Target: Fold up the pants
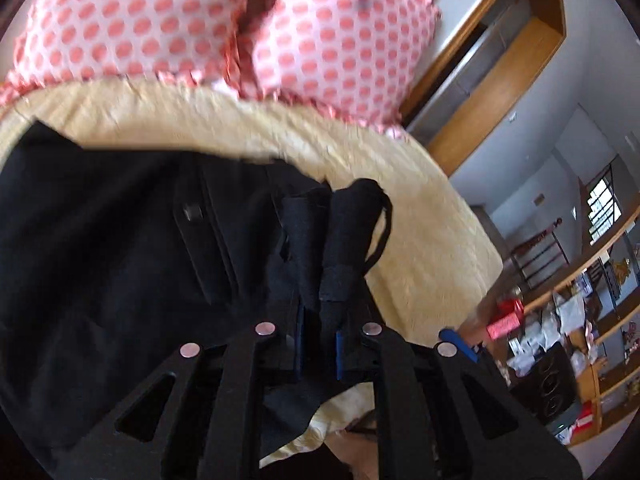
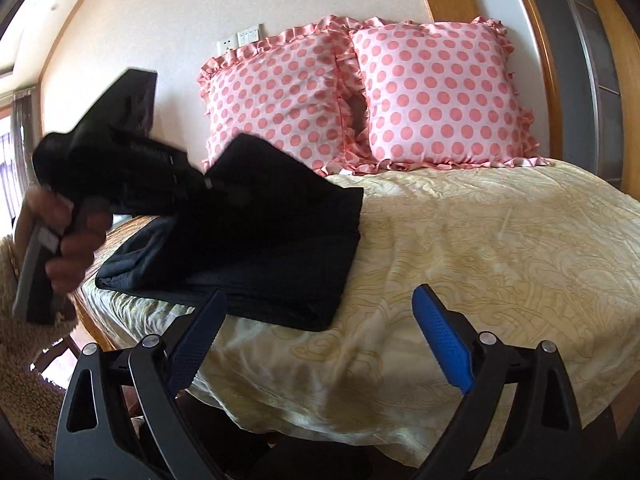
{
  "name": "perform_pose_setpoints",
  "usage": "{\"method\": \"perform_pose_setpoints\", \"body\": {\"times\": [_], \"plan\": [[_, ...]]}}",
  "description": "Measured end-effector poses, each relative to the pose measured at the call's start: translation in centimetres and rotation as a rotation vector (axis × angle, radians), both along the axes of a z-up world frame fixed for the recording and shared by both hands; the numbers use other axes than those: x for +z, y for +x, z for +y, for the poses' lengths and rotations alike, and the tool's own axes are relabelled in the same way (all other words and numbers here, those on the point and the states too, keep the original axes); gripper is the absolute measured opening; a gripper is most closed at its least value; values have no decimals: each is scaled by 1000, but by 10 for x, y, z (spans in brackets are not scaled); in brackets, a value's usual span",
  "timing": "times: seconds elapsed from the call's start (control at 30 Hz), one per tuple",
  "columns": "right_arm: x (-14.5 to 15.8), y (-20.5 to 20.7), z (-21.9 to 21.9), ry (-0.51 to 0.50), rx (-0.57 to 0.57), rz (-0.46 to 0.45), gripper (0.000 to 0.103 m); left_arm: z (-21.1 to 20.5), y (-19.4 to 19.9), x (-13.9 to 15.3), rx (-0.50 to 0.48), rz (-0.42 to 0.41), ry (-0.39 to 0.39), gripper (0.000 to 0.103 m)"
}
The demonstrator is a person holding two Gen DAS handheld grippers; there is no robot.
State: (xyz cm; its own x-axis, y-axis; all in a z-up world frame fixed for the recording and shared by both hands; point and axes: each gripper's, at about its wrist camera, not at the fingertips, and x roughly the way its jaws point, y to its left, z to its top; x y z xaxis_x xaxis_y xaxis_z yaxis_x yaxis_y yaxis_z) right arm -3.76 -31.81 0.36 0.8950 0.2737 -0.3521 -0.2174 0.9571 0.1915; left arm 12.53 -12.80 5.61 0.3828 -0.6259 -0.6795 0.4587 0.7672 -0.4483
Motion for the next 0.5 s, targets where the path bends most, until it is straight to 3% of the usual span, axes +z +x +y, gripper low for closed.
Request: {"method": "perform_pose_setpoints", "body": {"times": [0.1,0.33,0.5], "plan": [[-1,0,-8,1,-13,-3,96,-4,-12,-1,14,-97,38,10],[-4,4,-15,38,-22,-11,96,-4,-31,31,25,-228,8,11],[-9,3,-17,36,-43,6,96,-21,-42,10,-32,-219,45,12]]}}
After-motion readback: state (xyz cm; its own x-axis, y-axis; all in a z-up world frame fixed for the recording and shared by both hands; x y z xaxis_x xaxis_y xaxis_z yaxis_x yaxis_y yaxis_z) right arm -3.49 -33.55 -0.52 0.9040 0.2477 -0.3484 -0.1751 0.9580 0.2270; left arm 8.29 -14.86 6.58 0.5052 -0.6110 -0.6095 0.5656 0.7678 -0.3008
